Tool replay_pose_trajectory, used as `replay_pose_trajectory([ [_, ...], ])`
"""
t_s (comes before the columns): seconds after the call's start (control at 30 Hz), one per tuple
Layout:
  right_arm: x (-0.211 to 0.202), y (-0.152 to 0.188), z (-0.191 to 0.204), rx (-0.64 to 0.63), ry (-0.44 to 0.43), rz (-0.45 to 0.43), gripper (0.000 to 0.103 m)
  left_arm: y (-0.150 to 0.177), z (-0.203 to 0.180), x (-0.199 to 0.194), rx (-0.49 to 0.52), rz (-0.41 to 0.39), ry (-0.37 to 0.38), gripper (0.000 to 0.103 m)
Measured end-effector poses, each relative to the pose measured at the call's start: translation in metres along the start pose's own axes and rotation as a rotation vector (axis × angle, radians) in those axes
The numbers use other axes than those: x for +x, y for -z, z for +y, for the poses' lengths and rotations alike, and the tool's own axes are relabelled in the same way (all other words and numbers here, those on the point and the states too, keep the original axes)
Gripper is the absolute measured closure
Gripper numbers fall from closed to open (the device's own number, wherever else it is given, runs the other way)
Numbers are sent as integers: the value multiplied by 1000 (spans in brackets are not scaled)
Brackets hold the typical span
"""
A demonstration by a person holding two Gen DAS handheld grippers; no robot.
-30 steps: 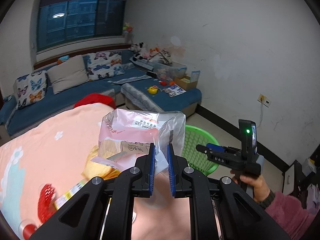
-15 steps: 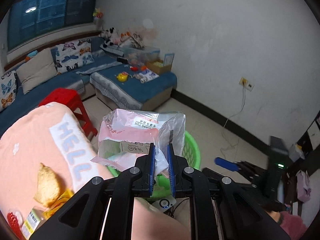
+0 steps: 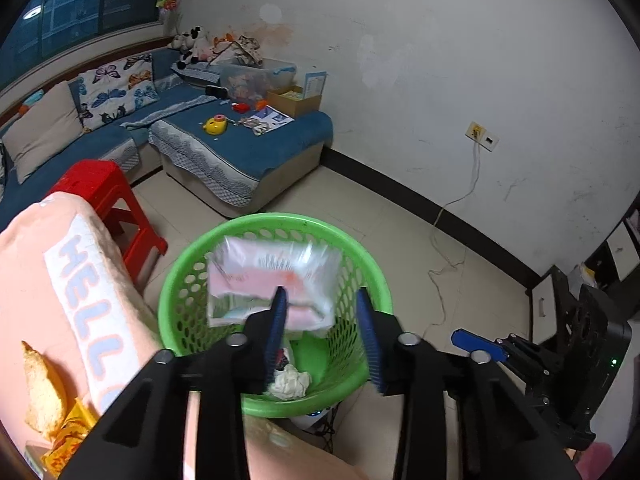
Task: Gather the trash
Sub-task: 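Carry the pink snack bag over the green basket and open the left tool, then grasp the red mesh net with the left tool while the right tool approaches the milk carton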
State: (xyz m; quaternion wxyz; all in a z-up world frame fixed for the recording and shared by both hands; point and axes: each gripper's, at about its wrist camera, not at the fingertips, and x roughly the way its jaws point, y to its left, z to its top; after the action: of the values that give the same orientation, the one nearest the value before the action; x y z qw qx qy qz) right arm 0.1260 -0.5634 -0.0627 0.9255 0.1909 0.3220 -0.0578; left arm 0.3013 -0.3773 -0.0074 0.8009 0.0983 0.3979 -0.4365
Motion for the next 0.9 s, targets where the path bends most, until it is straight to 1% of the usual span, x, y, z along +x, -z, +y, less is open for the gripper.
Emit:
replay_pose_trajectory([
  [0.17,-6,-3,6,-12,-5,-9,45,5,5,-7,-26,-2,-7,62],
  [0.23,-9,-5,11,-25,-7,-18,45,9,6,-18,-21,-23,-24,62],
  [0.27,-11,-6,14,-28,-15,-22,45,12,6,-26,-23,-35,-46,60],
  [0.33,-14,-8,20,-35,-22,-26,42,15,7,-39,-30,-52,-59,58],
  [0.37,-15,-8,24,-44,-27,-31,42,18,8,-49,-38,-68,-78,56],
  [0.43,-16,-8,33,-59,-41,-34,42,25,9,-66,-43,-93,-104,56],
  [0.47,-17,-8,39,-66,-52,-32,42,29,11,-74,-46,-105,-113,55],
  [0.53,-18,-7,47,-79,-65,-33,41,38,14,-86,-57,-114,-153,53],
  [0.6,-19,-7,58,-95,-87,-33,41,50,19,-103,-78,-126,-166,53],
  [0.67,-20,-7,71,-117,-108,-31,40,63,25,-116,-94,-131,-197,53],
  [0.73,-19,-6,84,-140,-127,-28,39,76,31,-131,-93,-141,-239,53],
  [0.77,-19,-6,88,-147,-134,-25,39,83,35,-139,-97,-146,-274,53],
  [0.9,-18,-4,118,-199,-173,-18,37,110,59,-173,-163,-169,-326,53],
])
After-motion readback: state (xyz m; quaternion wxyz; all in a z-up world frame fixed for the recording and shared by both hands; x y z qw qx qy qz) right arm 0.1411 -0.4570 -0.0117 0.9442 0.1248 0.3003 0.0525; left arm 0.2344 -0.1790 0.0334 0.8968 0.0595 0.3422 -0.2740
